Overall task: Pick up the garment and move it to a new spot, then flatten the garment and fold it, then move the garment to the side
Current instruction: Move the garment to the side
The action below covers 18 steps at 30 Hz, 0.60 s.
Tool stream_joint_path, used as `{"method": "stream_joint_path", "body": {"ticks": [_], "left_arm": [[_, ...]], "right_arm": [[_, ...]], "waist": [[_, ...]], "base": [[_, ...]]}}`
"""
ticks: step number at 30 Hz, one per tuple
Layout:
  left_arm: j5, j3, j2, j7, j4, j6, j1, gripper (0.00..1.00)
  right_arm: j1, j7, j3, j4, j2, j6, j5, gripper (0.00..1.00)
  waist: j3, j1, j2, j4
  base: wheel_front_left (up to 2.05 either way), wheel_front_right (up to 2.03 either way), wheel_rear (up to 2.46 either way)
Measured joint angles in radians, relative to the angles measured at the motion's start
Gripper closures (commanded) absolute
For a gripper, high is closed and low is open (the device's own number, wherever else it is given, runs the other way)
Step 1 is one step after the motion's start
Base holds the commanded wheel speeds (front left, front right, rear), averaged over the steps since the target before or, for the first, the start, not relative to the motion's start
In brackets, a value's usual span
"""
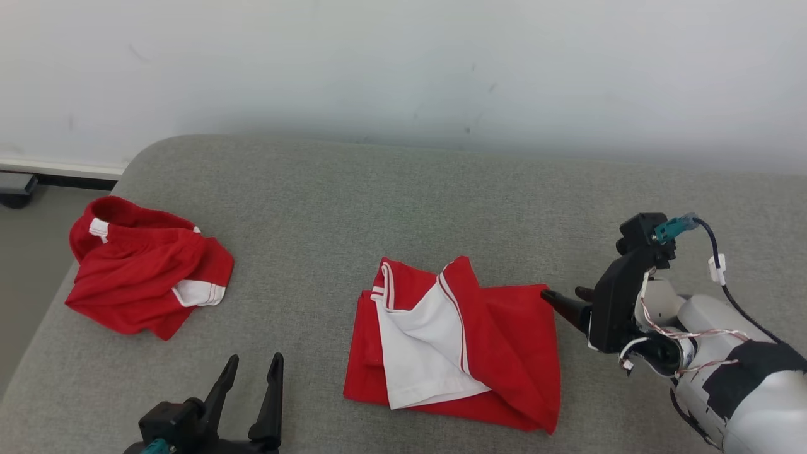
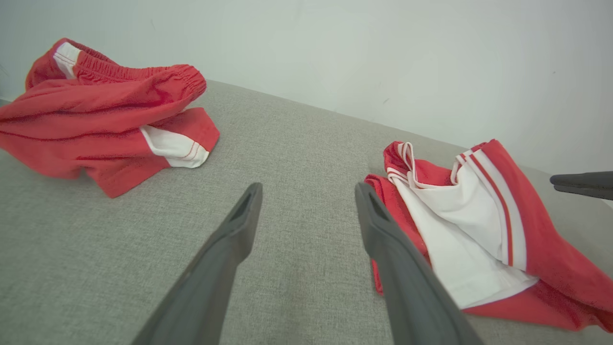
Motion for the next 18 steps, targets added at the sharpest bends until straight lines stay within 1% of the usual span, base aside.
{"method": "stream_joint_path", "body": {"ticks": [8,13,18], "left_arm": [[0.012,-0.007,-0.003,0.000,-0.014,-0.001,-0.001,0.00],[0.015,-0.017,-0.007,0.000,-0.014,-0.002,-0.002,0.00],[0.016,-0.031,-0.024,0.000,-0.010,-0.011,-0.009,0.00]], "right_arm": [[0.109,-0.020,-0.015,-0.050,-0.015,0.003,0.034,0.00],[0.117,0.012,-0.013,-0.077,-0.014,0.003,0.057,0.00],[0.117,0.057,-0.008,-0.094,-0.021,0.003,0.079,0.00]], "waist": [[-0.006,-0.0001,0.0000,-0.045],[-0.004,0.0000,0.0000,-0.047],[-0.003,-0.0001,0.0000,-0.036]], "base": [[0.00,0.00,0.00],[0.00,0.00,0.00],[0.00,0.00,0.00]]}}
